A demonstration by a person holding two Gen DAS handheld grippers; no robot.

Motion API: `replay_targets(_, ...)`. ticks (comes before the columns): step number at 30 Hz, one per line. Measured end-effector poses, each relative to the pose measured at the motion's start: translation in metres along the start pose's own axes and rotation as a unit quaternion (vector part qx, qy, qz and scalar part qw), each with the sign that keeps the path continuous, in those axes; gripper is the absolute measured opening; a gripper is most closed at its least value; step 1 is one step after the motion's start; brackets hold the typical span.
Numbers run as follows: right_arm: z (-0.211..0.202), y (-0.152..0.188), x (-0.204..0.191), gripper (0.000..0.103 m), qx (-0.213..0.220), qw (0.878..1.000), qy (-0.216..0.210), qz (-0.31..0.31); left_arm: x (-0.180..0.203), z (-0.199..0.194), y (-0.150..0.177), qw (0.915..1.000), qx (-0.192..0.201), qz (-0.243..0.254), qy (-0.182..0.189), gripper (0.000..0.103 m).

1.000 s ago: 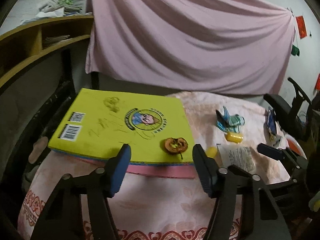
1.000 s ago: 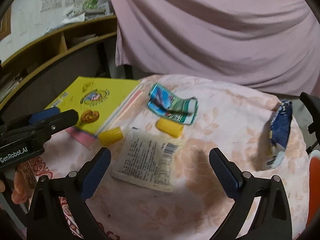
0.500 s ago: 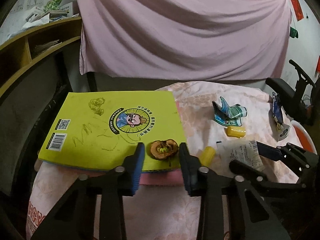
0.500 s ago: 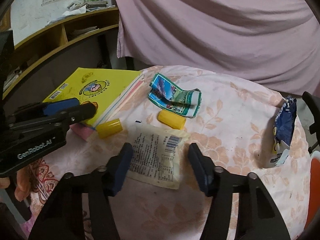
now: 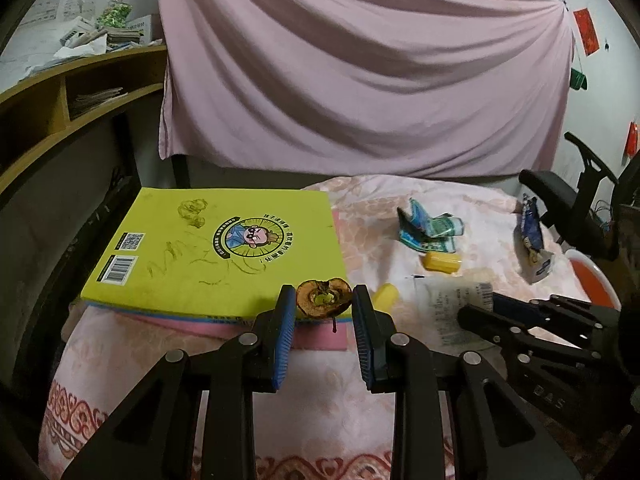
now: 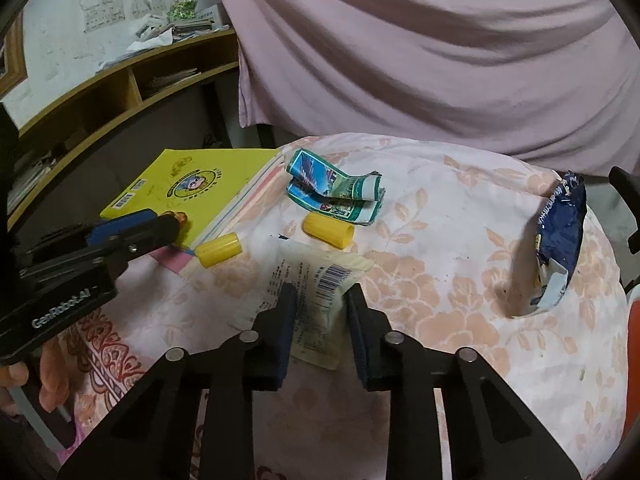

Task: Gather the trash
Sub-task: 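Grasp the brown dried fruit piece with the left tool while the right tool grasps the white barcode wrapper, then lift both held items and carry them over the orange basin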

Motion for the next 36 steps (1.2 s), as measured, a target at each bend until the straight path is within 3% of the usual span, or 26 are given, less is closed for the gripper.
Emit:
replay_targets(7,-0.01,0.0,-0.003,0.017,0.021,1.0,-0.014,-0.003,0.003,-0.017,0.004,0.9999,0.01,-0.012,0.003,0.024)
replay_targets(16,-0.048,-0.003,-0.003,0.015,0.108,0.994,-0.03,0.004,0.012,-0.047,0.006,0.9979,0.059,-0.027,0.009,0.024)
replay_targets(21,-0.087,-0.004,0.0,0.015,0.195,0.98,-0.038,0.0,0.029,-0.067,0.004,0.9944,0.101,-0.023,0.016,0.024)
replay_targets(26,-0.132,-0.005,0.009,0.015,0.282,0.959,-0.015,-0.018,0.057,-0.092,-0.007,0.9855,0.167,-0.013,0.026,0.024)
replay_targets(36,-0.2,-0.017,0.036,0.015,0.393,0.918,0.043,-0.033,0.132,-0.133,-0.035,0.9638,0.257,0.035,0.061,0.024)
Point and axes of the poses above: each gripper's, at about its wrist camera, not at the fingertips, and z roughly the way its jaws point, x to its right, y to its underside, the point moved 2 cm from there along z, roughly the way its jaws point, and after that the axes turned 12 degrees about x, right-handed, at the moved point
